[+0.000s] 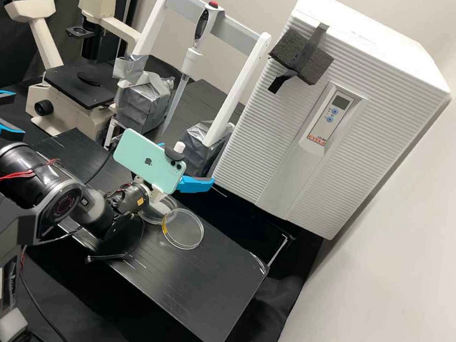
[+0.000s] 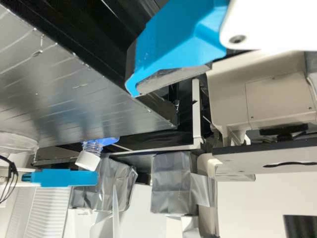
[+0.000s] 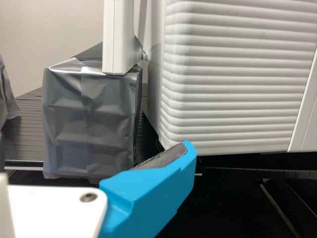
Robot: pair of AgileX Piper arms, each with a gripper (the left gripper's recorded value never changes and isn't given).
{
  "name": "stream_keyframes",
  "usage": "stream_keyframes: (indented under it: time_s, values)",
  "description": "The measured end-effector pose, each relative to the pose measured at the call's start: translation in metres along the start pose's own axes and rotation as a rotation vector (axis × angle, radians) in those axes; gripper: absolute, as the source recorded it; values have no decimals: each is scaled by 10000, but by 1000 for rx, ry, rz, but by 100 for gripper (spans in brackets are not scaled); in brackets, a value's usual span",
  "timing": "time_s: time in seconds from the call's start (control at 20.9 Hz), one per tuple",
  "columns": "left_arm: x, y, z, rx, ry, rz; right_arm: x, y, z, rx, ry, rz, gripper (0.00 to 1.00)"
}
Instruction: Open the bottle
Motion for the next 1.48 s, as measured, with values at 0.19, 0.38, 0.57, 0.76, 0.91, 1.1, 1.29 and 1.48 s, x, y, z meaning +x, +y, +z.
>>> stream_keyframes:
  time_s: [0.19,0.38,0.57,0.76,0.91,1.1,1.29,1.48]
  values:
    - [-2,-8,10,7,-13,-9,0,0,0,0,0,0,100]
    - [-13,-5,-9,9,-6,-9,-17,0,0,0,-1,-1,100]
    - [-8,3,-12,11,-7,-7,-199,61,-134,2,44,15,100]
    - [-8,3,-12,11,-7,-7,-337,-22,-363,5,141,-11,100]
    - [-8,3,-12,11,-7,-7,-394,-127,-458,1,187,-54,100]
    - [-8,3,-12,11,-7,-7,-405,-212,-441,-7,186,-90,100]
    - [-8,3,-12,11,-7,-7,-421,-284,-372,-8,164,-115,100]
    - [-6,2,-8,11,-8,-7,-456,-357,-362,-2,167,-140,100]
